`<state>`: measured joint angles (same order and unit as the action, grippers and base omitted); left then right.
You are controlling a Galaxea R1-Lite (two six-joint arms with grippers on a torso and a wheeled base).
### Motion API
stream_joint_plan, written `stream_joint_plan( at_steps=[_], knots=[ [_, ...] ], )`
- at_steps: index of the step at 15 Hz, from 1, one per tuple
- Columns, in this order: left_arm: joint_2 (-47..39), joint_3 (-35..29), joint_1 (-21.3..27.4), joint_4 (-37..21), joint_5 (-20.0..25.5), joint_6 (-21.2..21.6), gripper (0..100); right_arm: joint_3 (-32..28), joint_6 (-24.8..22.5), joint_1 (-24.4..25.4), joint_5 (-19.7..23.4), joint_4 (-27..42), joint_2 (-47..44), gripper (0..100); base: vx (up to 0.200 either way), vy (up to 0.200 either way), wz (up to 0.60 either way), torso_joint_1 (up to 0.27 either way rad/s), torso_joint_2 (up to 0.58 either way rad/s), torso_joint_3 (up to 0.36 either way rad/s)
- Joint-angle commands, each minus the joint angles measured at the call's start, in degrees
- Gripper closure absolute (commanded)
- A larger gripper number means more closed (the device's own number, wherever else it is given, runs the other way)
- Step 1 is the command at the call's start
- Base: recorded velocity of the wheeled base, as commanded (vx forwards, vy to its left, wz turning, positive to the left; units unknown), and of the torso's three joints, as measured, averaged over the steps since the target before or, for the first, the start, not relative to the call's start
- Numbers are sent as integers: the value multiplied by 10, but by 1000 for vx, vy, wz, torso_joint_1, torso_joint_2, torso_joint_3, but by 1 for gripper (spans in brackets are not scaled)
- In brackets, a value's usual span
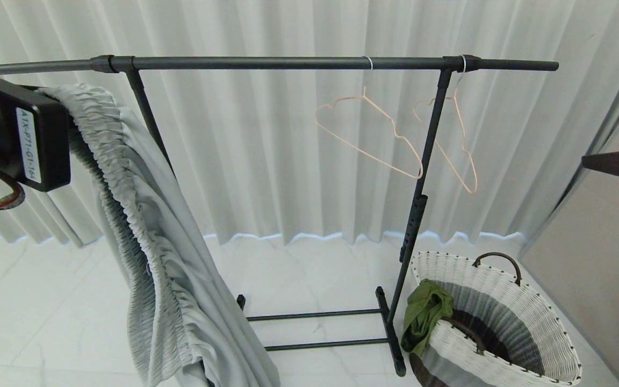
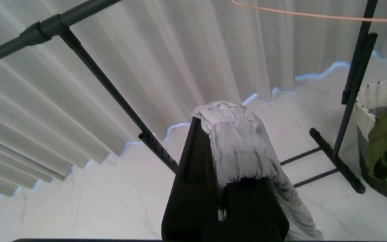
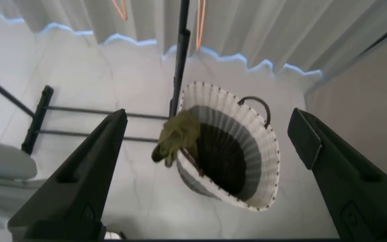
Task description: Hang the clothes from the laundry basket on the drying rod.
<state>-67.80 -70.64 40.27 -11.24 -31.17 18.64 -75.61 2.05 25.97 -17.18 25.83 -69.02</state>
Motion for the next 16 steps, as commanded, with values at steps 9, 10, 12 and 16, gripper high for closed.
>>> stream_joint_plan(
  at_steps=[9,10,12,16],
  knots=[
    [-5,2,0,0,1,0,100,37,-1,-15,7,-12,-19,0,200,0,0,6,0,-2],
    [-5,1,0,0,0,0,100,46,-2,-19,13,-19,-21,0,200,0,0,-7,7,-7],
    [-4,2,0,0,0,0,100,73,-5,-22,24,-58,-29,0,200,0,0,5,2,2],
    [-3,9,0,0,0,-1,100,91,-8,-50,36,-91,-60,0,50,0,0,-1,3,-1]
  ],
)
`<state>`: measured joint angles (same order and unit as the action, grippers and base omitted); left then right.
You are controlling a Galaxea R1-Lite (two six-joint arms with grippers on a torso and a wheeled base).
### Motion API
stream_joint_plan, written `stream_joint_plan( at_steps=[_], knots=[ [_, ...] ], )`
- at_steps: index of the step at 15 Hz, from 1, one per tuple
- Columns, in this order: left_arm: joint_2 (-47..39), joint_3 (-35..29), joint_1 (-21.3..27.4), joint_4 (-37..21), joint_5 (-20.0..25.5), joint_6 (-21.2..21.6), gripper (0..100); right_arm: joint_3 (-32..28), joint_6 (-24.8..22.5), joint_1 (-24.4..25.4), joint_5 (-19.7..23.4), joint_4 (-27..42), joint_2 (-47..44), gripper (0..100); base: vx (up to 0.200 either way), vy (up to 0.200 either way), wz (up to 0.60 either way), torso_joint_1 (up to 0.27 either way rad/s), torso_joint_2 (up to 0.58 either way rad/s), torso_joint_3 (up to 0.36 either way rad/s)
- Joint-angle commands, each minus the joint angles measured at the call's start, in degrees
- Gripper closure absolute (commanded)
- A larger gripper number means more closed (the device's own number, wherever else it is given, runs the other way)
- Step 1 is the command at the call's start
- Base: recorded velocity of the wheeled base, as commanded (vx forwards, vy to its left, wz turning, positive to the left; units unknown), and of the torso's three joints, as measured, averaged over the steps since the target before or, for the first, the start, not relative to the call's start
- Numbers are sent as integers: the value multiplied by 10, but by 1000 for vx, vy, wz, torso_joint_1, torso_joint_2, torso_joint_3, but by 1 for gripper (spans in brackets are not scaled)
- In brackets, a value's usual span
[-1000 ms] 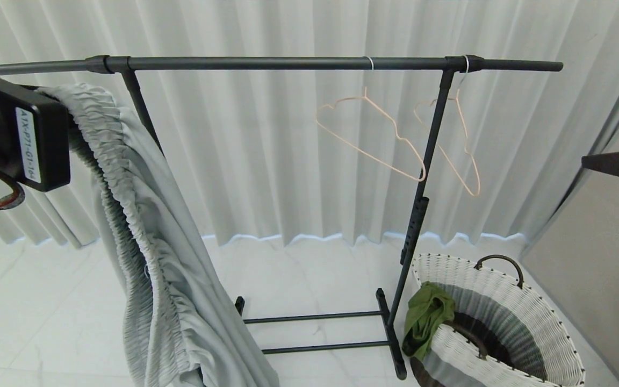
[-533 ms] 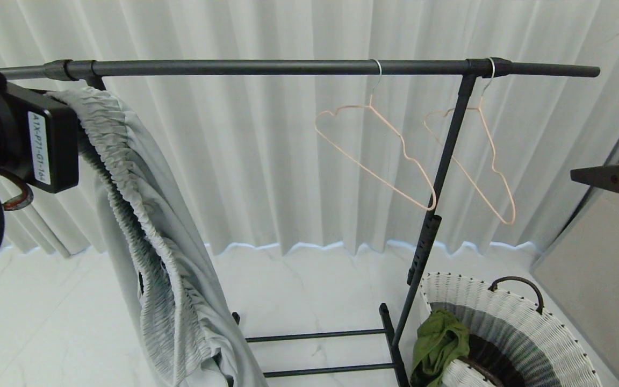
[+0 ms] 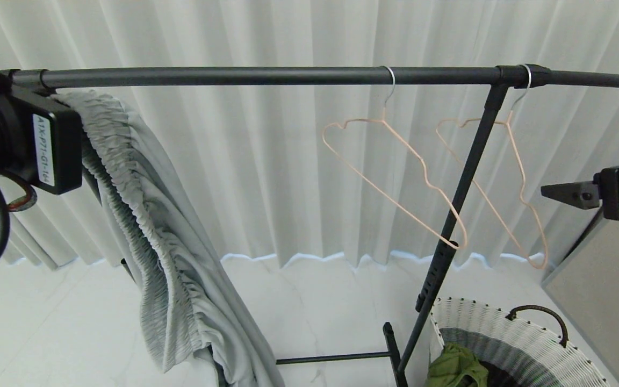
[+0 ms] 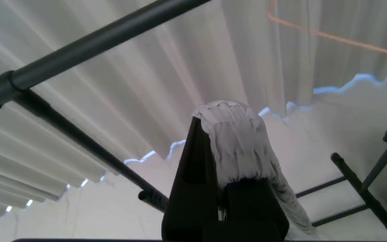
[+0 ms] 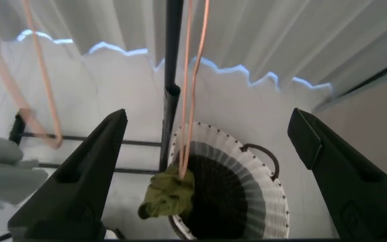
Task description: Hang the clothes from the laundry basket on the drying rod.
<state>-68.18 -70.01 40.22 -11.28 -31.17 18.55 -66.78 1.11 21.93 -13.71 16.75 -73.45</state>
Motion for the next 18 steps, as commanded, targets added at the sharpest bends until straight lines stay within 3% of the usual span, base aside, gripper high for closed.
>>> stream_joint_plan(
  at_steps=[1,3,8,13,18],
  knots=[
    [2,8,0,0,0,-1,100,2,0,-22,16,-1,-26,0,0,0,0,0,0,0],
    [3,13,0,0,0,-1,100,2,3,-44,40,-23,-53,0,0,0,0,0,0,0],
    [2,14,0,0,0,-1,100,0,19,-56,42,-144,-164,0,0,0,0,0,0,0],
    [4,21,0,0,0,-2,100,-21,28,-58,40,-168,-227,0,0,0,0,0,0,0],
    [4,24,0,0,0,-2,100,-38,67,-62,38,-168,-242,0,0,0,0,0,0,0]
  ],
)
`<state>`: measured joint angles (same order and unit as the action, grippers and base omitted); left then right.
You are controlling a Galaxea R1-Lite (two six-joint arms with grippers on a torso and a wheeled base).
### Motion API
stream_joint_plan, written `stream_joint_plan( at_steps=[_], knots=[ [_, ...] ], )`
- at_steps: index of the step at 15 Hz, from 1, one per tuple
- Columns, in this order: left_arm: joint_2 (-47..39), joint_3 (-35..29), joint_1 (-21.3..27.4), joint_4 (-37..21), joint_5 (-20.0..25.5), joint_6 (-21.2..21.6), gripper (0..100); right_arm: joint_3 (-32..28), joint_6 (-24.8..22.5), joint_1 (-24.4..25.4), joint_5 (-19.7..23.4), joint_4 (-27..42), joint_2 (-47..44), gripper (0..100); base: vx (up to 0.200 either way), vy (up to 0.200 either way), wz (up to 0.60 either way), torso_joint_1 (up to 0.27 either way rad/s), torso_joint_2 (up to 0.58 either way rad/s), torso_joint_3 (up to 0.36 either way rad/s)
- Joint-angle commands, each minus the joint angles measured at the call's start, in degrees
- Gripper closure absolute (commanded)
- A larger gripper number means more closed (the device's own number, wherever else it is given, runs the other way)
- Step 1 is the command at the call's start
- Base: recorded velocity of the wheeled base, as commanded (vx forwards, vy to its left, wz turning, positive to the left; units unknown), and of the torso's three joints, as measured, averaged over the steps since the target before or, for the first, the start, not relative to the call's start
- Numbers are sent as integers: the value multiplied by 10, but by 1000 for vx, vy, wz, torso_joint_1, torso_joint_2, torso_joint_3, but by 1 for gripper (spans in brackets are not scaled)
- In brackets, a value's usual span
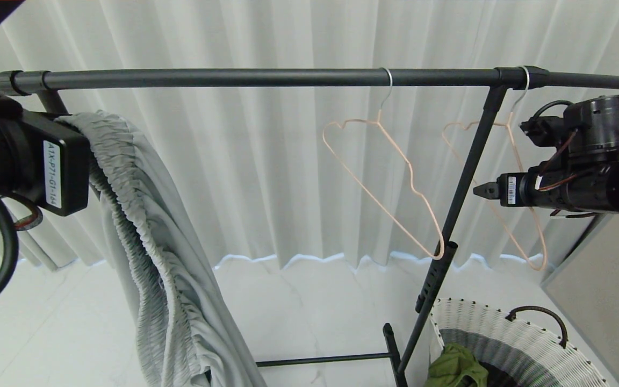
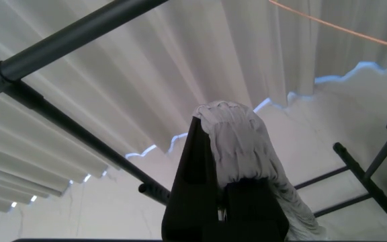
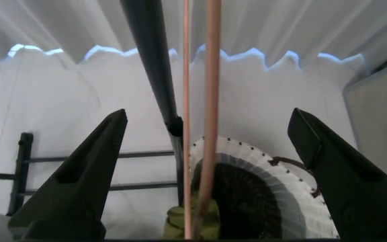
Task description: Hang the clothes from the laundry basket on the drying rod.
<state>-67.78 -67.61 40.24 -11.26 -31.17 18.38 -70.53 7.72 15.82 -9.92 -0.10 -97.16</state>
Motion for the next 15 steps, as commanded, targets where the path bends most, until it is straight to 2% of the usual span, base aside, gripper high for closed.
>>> stream_joint_plan(
  at_steps=[1,2,3,15],
  knots=[
    [1,1,0,0,0,0,100,-1,1,-3,0,0,-5,0,0,0,0,0,0,0],
    [1,1,0,0,0,0,100,-1,1,-4,0,0,-5,0,0,0,0,0,0,0],
    [1,0,0,0,0,0,100,-1,1,-4,0,0,-5,100,0,0,0,0,0,0],
    [10,7,0,0,0,0,100,3,0,-4,-9,1,36,100,0,0,0,0,0,0]
  ],
)
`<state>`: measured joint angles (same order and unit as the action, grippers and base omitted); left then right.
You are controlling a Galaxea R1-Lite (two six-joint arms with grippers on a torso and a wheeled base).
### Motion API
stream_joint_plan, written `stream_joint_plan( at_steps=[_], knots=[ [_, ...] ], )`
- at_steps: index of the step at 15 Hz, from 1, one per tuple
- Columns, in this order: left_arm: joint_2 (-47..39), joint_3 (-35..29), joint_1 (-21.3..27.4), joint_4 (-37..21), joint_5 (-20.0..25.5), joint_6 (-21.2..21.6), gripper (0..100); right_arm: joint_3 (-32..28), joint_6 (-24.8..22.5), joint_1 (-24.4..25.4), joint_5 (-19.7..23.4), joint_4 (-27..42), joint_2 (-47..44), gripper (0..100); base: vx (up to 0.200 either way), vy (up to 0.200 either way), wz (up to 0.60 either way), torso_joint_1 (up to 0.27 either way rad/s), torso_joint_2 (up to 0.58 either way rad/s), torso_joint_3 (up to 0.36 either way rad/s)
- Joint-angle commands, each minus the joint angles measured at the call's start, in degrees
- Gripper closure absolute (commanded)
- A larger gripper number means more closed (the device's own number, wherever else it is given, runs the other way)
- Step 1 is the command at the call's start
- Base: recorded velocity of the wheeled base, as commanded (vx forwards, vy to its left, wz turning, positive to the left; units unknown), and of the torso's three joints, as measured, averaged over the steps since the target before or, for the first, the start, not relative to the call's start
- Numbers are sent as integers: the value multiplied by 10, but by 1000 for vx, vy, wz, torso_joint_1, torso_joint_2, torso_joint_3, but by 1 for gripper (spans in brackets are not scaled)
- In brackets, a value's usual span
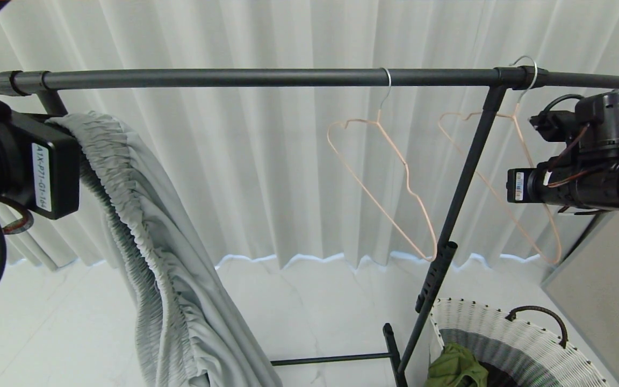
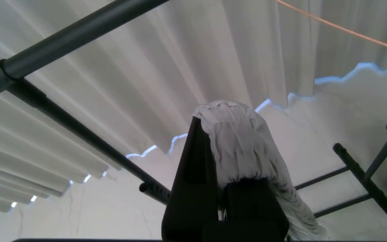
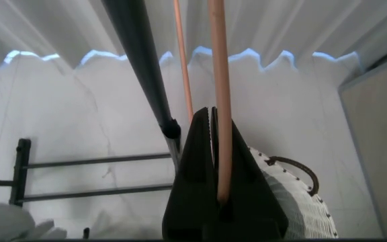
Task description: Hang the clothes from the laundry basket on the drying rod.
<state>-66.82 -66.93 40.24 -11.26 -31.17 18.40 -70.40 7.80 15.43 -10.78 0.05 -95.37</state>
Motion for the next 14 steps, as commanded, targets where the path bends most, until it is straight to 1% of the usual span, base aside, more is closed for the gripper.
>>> stream_joint_plan(
  at_steps=[1,4,8,11,14],
  knots=[
    [0,1,0,0,0,1,100,4,0,-1,-7,2,26,100,0,0,0,0,0,0],
    [0,2,0,0,0,1,100,27,-2,0,-17,5,58,100,0,0,0,0,0,0],
    [0,1,0,0,-1,1,100,97,-4,0,-18,5,130,100,0,0,0,0,0,0],
    [1,2,-1,0,-3,1,100,156,-9,0,-18,7,188,100,-200,0,0,10,4,4],
    [7,16,-1,0,-3,1,100,217,-31,0,-18,8,235,100,-200,0,0,-9,1,9]
  ],
)
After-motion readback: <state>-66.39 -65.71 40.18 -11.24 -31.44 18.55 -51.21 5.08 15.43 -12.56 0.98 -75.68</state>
